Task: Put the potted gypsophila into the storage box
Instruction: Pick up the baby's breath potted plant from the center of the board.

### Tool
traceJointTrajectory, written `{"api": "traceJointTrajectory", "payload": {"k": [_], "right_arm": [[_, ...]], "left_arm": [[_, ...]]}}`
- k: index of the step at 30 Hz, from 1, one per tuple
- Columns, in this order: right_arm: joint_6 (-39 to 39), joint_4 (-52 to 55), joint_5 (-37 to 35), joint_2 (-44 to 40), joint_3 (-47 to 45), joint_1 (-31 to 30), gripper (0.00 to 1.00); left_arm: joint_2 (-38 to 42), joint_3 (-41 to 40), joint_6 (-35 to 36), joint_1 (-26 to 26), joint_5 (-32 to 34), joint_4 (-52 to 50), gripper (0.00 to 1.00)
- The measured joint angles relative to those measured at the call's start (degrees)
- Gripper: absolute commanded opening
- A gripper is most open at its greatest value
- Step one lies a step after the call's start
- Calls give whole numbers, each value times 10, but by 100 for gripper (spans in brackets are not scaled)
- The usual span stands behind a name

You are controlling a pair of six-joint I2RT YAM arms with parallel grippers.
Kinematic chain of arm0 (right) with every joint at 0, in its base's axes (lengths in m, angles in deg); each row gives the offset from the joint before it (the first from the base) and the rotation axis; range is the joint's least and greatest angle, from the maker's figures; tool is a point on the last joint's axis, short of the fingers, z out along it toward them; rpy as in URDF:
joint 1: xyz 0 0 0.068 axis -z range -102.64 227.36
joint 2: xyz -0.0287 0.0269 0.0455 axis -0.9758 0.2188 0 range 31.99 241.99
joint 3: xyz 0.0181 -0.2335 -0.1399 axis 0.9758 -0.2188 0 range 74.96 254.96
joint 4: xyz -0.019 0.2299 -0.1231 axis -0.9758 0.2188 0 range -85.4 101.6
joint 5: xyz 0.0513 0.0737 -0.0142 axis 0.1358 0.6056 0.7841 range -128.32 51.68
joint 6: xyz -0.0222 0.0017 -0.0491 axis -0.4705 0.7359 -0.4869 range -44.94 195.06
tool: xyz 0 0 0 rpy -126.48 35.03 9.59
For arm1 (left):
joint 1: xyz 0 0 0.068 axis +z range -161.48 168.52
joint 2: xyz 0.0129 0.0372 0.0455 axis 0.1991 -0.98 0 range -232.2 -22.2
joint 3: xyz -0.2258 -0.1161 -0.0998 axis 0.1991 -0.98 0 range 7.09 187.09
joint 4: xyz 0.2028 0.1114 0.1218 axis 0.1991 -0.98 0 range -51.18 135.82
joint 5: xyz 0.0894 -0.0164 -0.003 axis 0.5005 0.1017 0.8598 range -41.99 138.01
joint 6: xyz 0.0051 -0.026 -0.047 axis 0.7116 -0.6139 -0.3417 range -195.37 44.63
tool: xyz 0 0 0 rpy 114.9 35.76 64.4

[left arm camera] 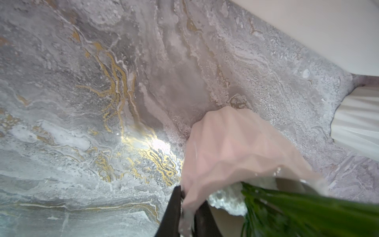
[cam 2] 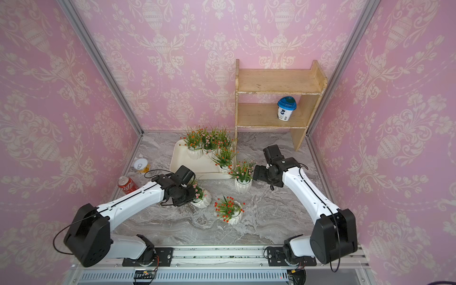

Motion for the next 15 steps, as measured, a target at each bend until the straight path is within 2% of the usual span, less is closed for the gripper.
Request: {"api": "traceJointTrajectory", "payload": {"k": [9, 11, 15], "right_arm": [[0, 0, 0, -3, 0, 4, 95], [0, 0, 0, -6, 0, 4, 95], [0, 1, 0, -11, 0, 7, 95]], "left_arm": [[8, 28, 31, 5, 30, -78, 3], [17, 43, 42, 12, 37, -97, 0], [34, 72, 64, 33, 49, -125, 0]]}}
